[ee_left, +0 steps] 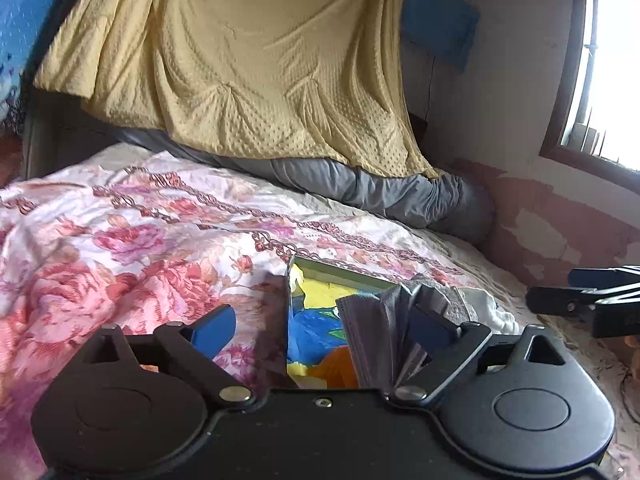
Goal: Organize soft objects
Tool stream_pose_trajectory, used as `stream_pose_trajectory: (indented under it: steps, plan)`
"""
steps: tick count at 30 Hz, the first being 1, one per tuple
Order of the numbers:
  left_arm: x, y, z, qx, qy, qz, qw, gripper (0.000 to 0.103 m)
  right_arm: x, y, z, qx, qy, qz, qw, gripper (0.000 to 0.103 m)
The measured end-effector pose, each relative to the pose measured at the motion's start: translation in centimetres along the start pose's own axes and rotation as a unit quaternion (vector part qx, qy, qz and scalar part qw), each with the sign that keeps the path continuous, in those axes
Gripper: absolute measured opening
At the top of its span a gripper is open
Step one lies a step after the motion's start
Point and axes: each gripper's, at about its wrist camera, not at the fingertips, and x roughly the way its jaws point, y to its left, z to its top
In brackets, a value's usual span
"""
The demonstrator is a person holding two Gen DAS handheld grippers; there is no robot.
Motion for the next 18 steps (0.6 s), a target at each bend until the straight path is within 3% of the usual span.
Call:
stream_pose_trajectory:
  steps: [5,18]
  plan:
    - [-1.2,-1.2,0.1,-0.001,0.002,0.015,0.9999,0.102,-2.1,-0.5,-0.6,0.009,-0.012,0.012,1.0,0.102]
    - [-6.1,-4.8,0.9,-0.014,-0.005,0.025,0.9996,0.102,-7.6,-1.3,-0.8,0.03,-0.046,0.045,0.998,0.102]
